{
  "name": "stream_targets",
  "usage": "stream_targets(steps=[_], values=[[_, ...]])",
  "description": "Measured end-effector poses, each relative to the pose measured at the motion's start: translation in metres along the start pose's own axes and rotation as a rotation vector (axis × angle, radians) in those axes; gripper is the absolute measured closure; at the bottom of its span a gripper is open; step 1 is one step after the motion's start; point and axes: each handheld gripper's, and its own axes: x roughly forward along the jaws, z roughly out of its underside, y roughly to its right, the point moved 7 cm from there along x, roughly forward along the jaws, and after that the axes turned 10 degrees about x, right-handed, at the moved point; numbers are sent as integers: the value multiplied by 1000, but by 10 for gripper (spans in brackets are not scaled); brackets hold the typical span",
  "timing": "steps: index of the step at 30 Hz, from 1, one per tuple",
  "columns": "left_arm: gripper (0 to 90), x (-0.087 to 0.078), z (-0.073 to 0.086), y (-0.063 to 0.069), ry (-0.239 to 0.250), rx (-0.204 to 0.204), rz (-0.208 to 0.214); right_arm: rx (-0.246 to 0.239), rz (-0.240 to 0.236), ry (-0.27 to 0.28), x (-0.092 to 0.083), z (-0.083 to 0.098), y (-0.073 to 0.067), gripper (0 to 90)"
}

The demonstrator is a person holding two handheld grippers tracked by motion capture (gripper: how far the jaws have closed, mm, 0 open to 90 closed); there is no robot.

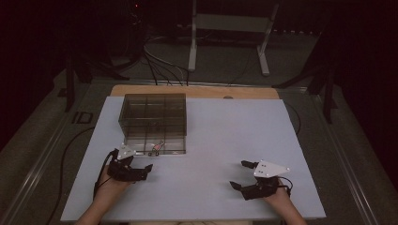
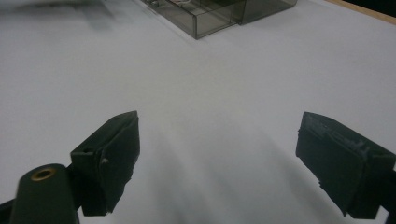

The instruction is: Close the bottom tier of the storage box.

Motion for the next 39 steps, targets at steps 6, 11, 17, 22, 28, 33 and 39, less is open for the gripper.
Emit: stream_targets(steps=[6, 11, 17, 22, 28, 33, 39], values=[[193, 0, 0, 1, -8, -2, 1, -1, 0, -1, 0, 0, 0, 135], [299, 0, 2, 1, -31, 53, -26, -1, -1, -1, 0, 0, 0, 135], [440, 1, 2, 3, -38, 74, -33, -2, -1, -1, 0, 0, 0, 135], [541, 2, 2, 4, -41, 75, -44, 0, -1, 0, 0, 0, 0, 135], [666, 2, 0, 4, -38, 89, -60, -2, -1, -2, 0, 0, 0, 135], [781, 2, -1, 2, -30, 70, -56, -1, -2, -2, 1, 0, 0, 135], [843, 2, -3, -2, -23, 61, -35, -2, -3, -4, 1, 0, -1, 135]])
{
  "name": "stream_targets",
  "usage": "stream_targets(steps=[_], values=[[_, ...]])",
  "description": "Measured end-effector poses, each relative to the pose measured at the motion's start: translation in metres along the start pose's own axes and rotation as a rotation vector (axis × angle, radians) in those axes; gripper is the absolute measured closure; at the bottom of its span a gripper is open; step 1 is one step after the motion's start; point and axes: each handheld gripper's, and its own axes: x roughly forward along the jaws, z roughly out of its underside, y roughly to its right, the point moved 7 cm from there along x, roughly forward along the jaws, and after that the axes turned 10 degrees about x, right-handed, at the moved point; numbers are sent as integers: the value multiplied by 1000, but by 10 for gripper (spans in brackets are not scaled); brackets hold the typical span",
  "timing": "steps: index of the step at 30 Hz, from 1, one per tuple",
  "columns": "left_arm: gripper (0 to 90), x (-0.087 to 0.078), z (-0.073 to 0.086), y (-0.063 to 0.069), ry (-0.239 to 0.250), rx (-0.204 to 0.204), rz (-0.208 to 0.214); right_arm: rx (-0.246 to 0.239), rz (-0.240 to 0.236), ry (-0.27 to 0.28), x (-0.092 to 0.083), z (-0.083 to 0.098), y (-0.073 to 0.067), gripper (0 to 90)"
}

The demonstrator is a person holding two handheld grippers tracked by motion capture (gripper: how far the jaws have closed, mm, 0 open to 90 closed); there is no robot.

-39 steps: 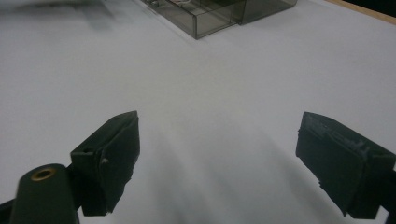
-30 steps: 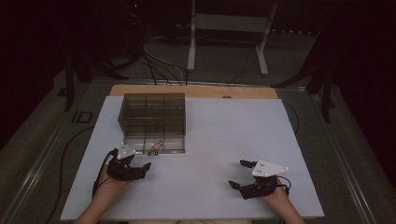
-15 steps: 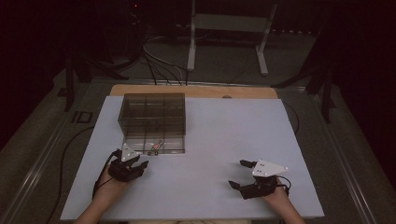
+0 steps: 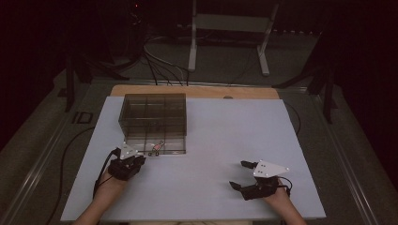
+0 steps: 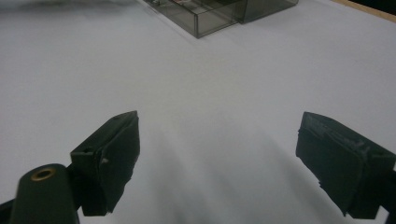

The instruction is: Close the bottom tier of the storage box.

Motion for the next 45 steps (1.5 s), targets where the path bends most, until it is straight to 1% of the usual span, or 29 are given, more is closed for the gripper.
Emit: stream_targets(steps=[5, 6, 10, 11, 13, 14, 16, 18, 20, 21, 25, 32, 36, 38, 45], values=[[877, 1, -1, 1, 11, 34, 11, 0, -1, -3, 1, 0, 0, 135], [890, 1, -2, 1, 6, 38, 20, -1, -1, -2, 1, 0, 0, 136], [894, 2, -1, 4, -1, 59, 22, -2, 0, -2, 0, 0, 0, 135], [894, 3, -2, 4, 1, 51, 24, -2, 0, -2, 0, 0, 0, 135], [894, 4, -3, 4, -2, 68, 11, -2, -1, -1, 0, 0, 0, 135], [894, 5, -4, 3, -1, 68, 4, -2, 0, -2, 0, 0, 0, 135], [895, 6, -6, 3, -1, 65, 3, -2, 0, -1, 0, 0, 0, 135], [895, 9, -8, 3, 0, 75, 5, 0, 2, 0, -1, 0, 0, 135], [894, 10, -7, 3, -2, 75, 10, 3, 2, 2, -1, 0, 0, 135], [895, 10, -7, 3, -7, 80, 7, 3, 2, 2, -1, 0, 0, 135], [895, 11, -6, 1, -7, 72, 6, 0, 0, -1, 0, 0, 0, 135], [895, 14, -3, 2, -24, 87, 8, 1, 2, 0, -1, 0, 0, 135], [895, 16, -3, 3, -25, 84, 11, -3, 1, -1, 0, 0, 0, 135], [895, 17, -4, 2, -29, 91, 5, -2, 1, -1, 0, 0, 0, 135], [895, 23, -9, -1, -28, 89, -7, 1, 4, 4, -1, 0, 1, 135]])
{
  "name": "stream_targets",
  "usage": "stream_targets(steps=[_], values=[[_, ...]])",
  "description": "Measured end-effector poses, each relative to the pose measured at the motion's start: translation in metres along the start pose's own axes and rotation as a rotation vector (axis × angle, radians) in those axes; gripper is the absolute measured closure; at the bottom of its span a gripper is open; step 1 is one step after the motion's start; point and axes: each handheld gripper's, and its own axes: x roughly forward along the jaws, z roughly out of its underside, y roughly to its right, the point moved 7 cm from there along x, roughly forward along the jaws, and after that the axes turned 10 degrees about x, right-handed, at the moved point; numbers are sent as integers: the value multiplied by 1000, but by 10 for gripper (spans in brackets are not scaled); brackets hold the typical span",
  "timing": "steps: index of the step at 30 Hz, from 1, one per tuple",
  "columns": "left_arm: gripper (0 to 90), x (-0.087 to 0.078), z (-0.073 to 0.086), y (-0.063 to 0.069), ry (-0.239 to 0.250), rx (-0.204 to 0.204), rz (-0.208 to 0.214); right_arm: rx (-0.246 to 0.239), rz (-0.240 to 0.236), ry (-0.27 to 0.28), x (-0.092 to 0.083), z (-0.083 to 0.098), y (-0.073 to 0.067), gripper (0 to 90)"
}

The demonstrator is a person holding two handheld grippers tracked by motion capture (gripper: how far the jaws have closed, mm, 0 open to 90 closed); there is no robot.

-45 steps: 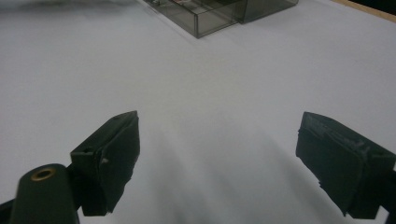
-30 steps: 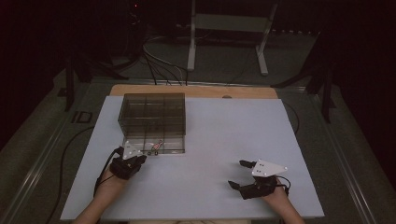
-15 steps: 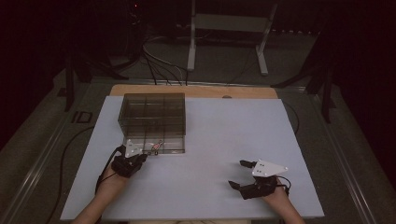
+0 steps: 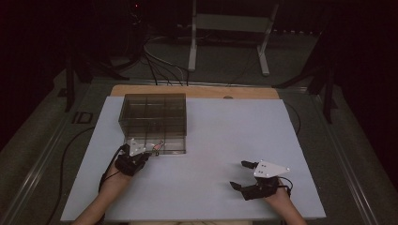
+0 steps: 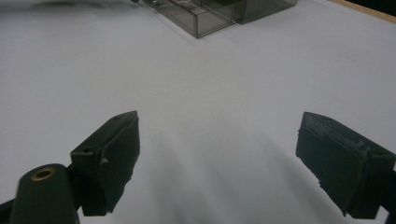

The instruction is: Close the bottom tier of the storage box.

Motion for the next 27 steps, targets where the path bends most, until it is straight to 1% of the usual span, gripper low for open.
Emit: stream_targets(steps=[3, 11, 14, 18, 21, 27], values=[[895, 1, 2, -1, -12, 3, -5, 0, -1, -1, 0, 0, 0, 136], [894, 2, 3, -4, -10, -2, -9, 0, -2, -1, 0, 0, 0, 135], [895, 4, 1, -5, -9, -5, -7, -1, -2, -3, 0, 0, 0, 135], [895, 6, -1, -5, -10, 7, -14, 0, -2, 1, 0, 0, -1, 135], [895, 6, -2, -6, -7, -1, -8, 0, 0, 2, 0, 0, 0, 136], [895, 9, -5, -7, -8, 4, -9, 1, 0, 2, 0, 0, 0, 135]])
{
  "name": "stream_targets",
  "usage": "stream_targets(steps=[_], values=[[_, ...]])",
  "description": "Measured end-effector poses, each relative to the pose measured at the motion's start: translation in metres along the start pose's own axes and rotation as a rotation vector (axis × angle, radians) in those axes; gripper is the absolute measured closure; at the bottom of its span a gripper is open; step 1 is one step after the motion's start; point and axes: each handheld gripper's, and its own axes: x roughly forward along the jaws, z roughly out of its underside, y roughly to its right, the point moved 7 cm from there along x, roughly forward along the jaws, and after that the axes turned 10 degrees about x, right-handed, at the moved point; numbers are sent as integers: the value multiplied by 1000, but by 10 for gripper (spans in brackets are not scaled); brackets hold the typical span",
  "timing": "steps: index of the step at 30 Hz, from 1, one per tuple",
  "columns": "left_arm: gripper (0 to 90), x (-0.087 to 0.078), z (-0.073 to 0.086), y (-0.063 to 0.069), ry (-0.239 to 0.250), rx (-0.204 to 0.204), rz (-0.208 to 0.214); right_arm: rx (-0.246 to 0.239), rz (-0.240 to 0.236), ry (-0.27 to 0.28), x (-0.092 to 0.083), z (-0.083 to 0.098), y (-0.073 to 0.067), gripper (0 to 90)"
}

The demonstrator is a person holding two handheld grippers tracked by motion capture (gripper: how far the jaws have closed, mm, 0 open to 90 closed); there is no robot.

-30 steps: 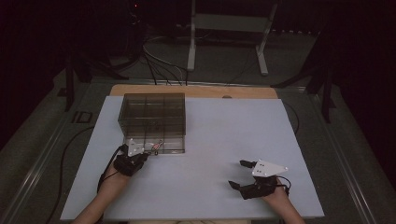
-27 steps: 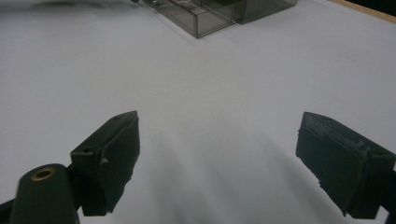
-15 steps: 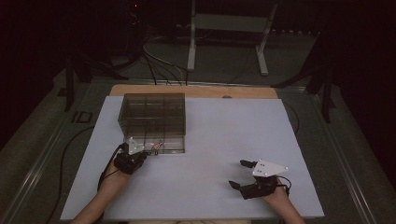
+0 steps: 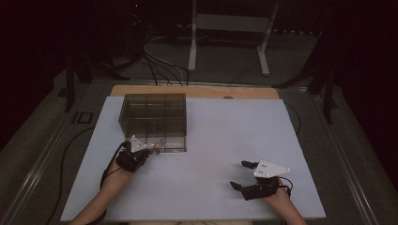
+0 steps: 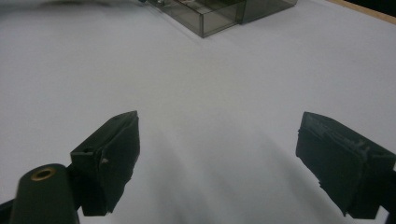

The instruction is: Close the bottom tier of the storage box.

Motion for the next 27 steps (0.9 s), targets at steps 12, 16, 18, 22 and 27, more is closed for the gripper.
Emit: stream_targets(steps=[12, 16, 18, 22, 27], values=[[895, 5, -1, -4, 4, -4, -5, 2, 2, 0, 0, 0, 0, 135], [894, 6, -3, -6, 3, -7, -13, 2, 2, -1, 0, 0, 0, 135], [894, 7, -3, -8, 4, -10, -14, 2, 3, 0, 0, 0, 0, 135], [894, 7, -3, -8, 3, -13, -13, 3, 2, 0, 0, 0, 0, 135], [894, 9, -3, -10, 1, -14, -17, 3, 2, 0, 0, 0, 0, 135]])
